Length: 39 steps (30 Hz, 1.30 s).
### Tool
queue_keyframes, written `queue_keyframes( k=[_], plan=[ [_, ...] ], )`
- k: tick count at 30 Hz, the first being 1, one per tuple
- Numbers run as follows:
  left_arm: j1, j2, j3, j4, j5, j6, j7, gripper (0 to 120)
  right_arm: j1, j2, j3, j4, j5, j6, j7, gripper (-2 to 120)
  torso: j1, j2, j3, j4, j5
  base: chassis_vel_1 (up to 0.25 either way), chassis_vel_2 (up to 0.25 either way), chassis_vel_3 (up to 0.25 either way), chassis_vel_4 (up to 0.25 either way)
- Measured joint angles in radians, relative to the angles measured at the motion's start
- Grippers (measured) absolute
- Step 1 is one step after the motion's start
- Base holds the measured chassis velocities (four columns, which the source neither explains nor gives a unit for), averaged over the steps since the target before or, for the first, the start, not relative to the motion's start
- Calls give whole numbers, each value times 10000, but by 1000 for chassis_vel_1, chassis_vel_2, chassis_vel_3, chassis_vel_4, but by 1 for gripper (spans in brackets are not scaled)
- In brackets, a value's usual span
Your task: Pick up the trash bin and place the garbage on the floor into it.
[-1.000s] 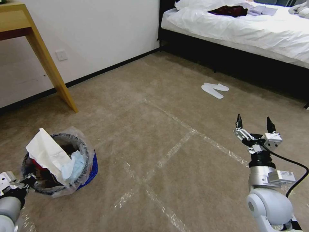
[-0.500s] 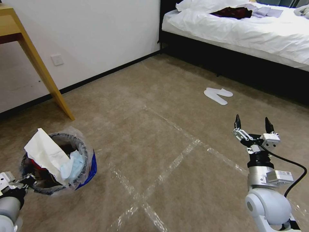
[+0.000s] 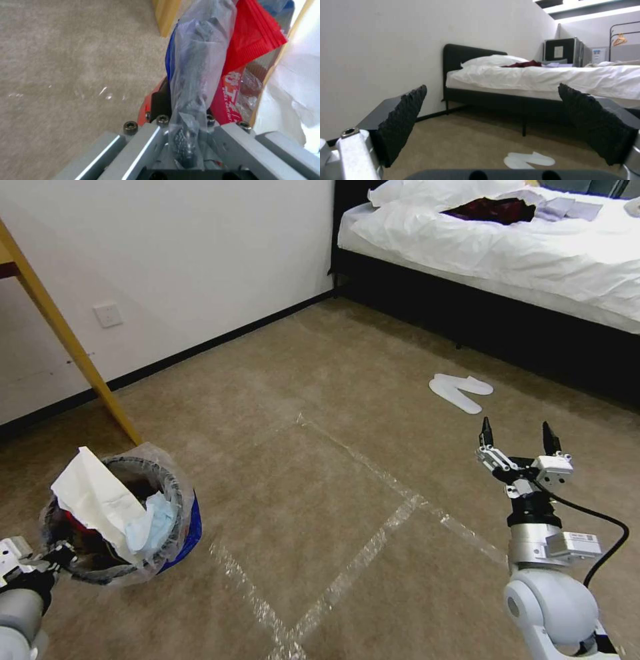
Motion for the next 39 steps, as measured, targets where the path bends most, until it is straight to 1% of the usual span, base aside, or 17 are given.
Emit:
queue_keyframes(
  k=[22, 39],
  plan=[
    [-20, -18, 14, 126, 98, 18, 5, 0, 184, 25, -370, -258, -145, 5, -16, 100, 2, 0, 0, 0, 2, -160, 163, 165, -157],
    [50, 9, 3, 35, 93, 14, 27, 0, 99, 83, -372, -193, -262, 55, -16, 100, 2, 0, 0, -1, 0, -169, 168, 163, -160]
  ],
)
